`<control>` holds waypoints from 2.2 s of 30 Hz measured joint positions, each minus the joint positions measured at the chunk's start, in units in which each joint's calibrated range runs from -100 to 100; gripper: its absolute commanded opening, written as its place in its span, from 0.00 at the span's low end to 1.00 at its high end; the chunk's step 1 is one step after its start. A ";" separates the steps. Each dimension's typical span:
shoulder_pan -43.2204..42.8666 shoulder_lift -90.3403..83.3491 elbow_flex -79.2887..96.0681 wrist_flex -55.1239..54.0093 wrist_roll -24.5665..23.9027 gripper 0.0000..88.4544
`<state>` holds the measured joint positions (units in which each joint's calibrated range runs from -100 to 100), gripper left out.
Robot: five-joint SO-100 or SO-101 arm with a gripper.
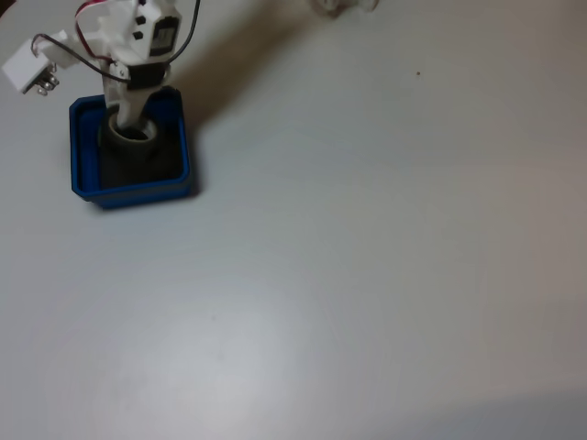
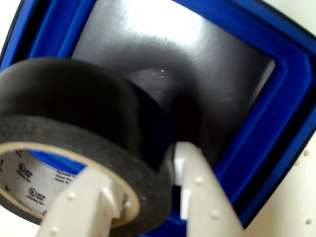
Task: Pick the black tape roll and drop it in the blue box
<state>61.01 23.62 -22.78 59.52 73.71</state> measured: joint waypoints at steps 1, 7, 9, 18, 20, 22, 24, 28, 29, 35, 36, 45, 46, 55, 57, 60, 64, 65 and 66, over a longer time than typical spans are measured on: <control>0.10 0.00 0.00 -0.41 0.00 0.01; 0.89 0.34 0.00 -0.99 0.00 0.01; 1.09 1.69 0.00 -0.99 0.00 0.01; 1.09 3.90 0.00 -0.99 0.00 0.01; 0.99 3.90 0.00 -0.99 0.00 0.01; 1.19 3.90 0.00 -0.99 0.00 0.01; 1.19 3.90 0.00 -0.99 0.00 0.01; 1.78 3.90 0.00 -0.99 0.00 0.01; 1.88 3.90 0.00 -0.99 0.00 0.01; 1.98 3.90 0.00 -0.99 0.00 0.01; 1.98 3.90 0.00 -0.99 0.00 0.01; 2.38 6.94 0.00 -0.99 0.00 0.01; 2.47 7.11 0.00 -0.99 0.00 0.01; 2.47 7.37 0.00 -0.99 0.00 0.01; 2.47 7.37 0.00 -0.99 0.00 0.01; 2.47 7.62 0.00 -0.99 0.00 0.01; 2.38 9.48 0.00 -1.07 0.00 0.01; 2.38 9.48 0.00 -1.07 0.00 0.01; 2.38 9.48 0.00 -1.07 0.00 0.01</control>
<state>63.38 33.11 -22.78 58.46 73.71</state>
